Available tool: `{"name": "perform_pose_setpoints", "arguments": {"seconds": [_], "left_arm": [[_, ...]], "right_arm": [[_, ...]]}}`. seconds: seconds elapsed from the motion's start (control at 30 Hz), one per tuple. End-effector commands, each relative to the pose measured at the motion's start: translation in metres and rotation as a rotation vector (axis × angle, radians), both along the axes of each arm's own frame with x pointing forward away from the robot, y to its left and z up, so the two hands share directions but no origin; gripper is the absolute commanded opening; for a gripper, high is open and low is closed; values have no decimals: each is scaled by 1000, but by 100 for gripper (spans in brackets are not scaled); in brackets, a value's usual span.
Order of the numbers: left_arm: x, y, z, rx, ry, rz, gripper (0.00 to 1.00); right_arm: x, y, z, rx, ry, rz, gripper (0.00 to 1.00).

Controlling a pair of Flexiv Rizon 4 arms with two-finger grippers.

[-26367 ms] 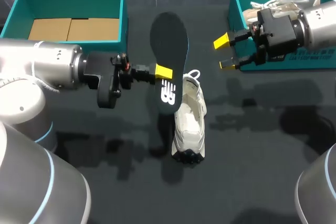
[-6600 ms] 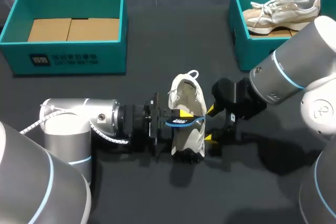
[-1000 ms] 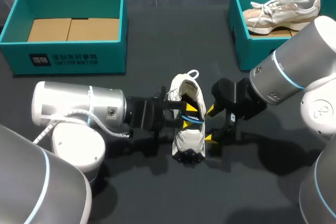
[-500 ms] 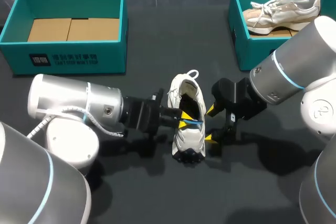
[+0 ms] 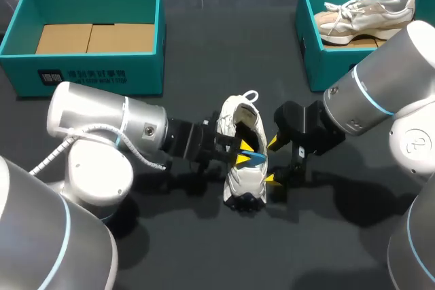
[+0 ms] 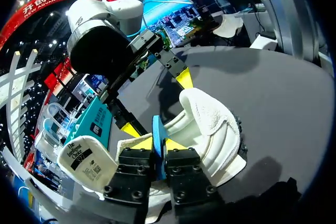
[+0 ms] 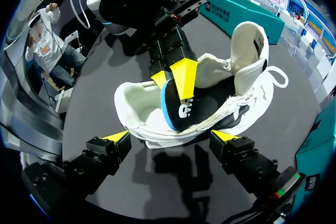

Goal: Take the shoe out of the shoebox, open the shoe tongue, remove and reinsert the insole, then place the shoe into the shoebox

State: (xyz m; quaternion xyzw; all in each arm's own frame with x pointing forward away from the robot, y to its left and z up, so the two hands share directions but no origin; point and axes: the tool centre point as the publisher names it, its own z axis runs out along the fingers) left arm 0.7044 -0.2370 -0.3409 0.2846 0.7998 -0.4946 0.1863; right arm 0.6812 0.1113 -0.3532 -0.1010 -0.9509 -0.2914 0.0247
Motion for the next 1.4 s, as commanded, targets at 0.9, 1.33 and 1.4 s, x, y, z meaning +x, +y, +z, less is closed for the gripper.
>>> {"name": "perform_pose_setpoints", "arguments": {"seconds": [0.9,1.33,1.4], "left_arm": [[-19,62,35,264,32,-139,31],[-9,125,71,390,64,-289,31],[-6,136,80,409,70,-316,31]], "right_arm": [[0,-105,42,-70,-3,-86,100],[2,-112,42,-65,18,-86,100],[2,-112,42,-65,18,-86,100]]}}
